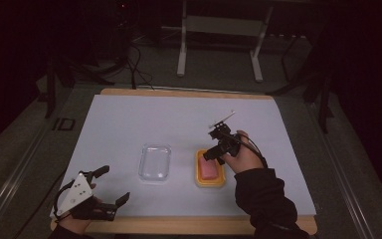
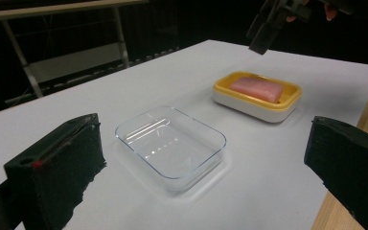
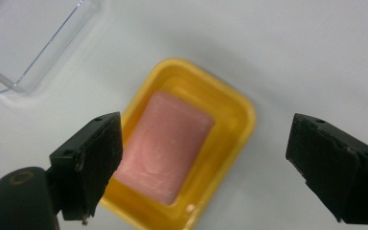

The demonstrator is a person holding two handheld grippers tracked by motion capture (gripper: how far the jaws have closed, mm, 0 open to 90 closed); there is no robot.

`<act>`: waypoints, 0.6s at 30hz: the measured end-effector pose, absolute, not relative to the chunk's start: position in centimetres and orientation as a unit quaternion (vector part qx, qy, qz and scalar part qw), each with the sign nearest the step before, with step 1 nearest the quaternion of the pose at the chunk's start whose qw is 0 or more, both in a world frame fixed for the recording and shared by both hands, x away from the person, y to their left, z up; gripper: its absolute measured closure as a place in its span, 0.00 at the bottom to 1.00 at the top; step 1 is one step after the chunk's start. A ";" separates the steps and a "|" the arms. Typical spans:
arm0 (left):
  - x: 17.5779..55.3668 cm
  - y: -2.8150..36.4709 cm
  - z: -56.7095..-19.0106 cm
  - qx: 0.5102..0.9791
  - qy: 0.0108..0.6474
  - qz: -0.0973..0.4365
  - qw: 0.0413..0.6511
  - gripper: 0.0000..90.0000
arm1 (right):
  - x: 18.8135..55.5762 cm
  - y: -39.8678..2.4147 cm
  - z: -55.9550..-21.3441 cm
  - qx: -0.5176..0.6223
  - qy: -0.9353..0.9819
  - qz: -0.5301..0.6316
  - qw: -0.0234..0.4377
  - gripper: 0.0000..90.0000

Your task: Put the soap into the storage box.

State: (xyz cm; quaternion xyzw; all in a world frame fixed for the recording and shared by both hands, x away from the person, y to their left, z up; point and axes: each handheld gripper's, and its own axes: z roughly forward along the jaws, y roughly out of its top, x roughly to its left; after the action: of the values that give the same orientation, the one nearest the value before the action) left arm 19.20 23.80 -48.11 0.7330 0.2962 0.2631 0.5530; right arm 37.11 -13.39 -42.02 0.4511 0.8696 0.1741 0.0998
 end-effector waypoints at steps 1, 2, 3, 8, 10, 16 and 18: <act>19.2 23.8 -48.1 0.733 0.297 0.263 0.553 0.00 | 37.0 -13.6 -41.9 0.443 0.872 0.179 0.106 0.14; 19.1 23.9 -48.1 0.734 0.297 0.263 0.552 0.00 | 36.9 -13.8 -41.8 0.439 0.873 0.181 0.108 0.14; 19.0 23.9 -48.2 0.734 0.297 0.264 0.551 0.00 | 36.8 -14.1 -41.7 0.431 0.876 0.186 0.110 0.14; 18.7 23.9 -48.2 0.735 0.297 0.266 0.549 0.00 | 36.5 -15.5 -41.7 0.415 0.876 0.215 0.122 0.14; 18.7 23.9 -48.2 0.736 0.298 0.266 0.547 0.00 | 36.4 -16.0 -41.8 0.405 0.875 0.230 0.131 0.14; 18.6 24.1 -48.3 0.735 0.303 0.267 0.545 0.00 | 35.6 -18.3 -42.6 0.388 0.871 0.259 0.153 0.14; 18.6 24.1 -48.3 0.735 0.304 0.266 0.545 0.00 | 35.3 -19.2 -42.8 0.394 0.865 0.269 0.157 0.14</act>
State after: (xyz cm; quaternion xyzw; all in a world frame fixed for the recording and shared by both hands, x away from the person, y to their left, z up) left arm 18.56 24.06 -48.32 0.7347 0.3043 0.2664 0.5447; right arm 35.32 -19.21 -42.83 0.3939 0.8648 0.2692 0.1567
